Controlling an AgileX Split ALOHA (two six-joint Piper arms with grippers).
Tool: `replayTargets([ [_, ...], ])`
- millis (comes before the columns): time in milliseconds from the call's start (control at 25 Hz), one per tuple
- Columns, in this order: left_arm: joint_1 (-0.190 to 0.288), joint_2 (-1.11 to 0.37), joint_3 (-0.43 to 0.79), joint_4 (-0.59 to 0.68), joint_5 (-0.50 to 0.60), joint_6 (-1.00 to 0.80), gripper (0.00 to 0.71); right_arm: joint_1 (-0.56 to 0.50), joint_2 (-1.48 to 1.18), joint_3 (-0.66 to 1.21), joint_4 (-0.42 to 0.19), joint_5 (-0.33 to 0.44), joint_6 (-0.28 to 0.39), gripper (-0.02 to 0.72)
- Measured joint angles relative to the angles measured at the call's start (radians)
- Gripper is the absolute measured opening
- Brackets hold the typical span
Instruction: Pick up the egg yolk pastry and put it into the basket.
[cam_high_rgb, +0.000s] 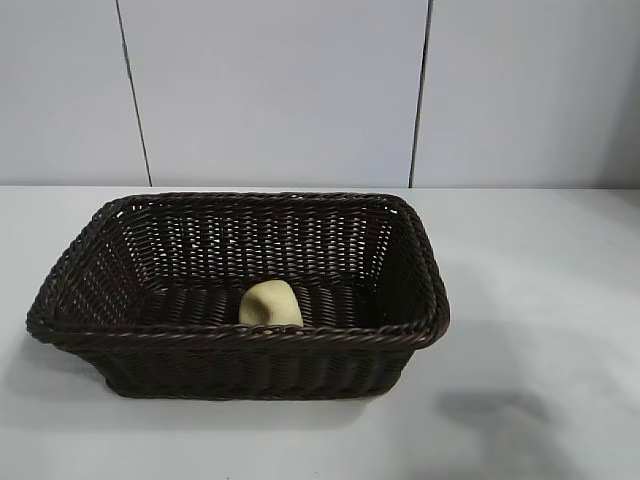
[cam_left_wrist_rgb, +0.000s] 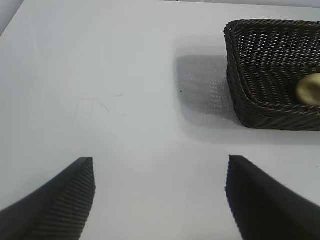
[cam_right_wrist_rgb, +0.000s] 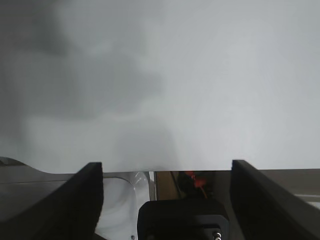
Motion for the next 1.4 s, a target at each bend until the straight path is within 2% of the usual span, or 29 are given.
replayTargets([
  [320, 0.0, 0.0, 0.0, 0.0, 0.0, 0.0, 0.535, 0.0, -0.356, 0.192, 0.0, -0.083, -0.007, 0.517],
  [480, 0.0, 0.0, 0.0, 0.0, 0.0, 0.0, 0.535, 0.0, -0.497, 0.205, 0.001, -0.103, -0.008, 0.517],
  [1080, 0.0, 0.0, 0.0, 0.0, 0.0, 0.0, 0.535, 0.0, -1.01, 0.206, 0.001, -0.086, -0.009, 0.517],
  [1400, 0.0, 0.0, 0.0, -0.001, 0.0, 0.0, 0.535, 0.0, -1.038, 0.206, 0.001, -0.082, -0.009, 0.517],
])
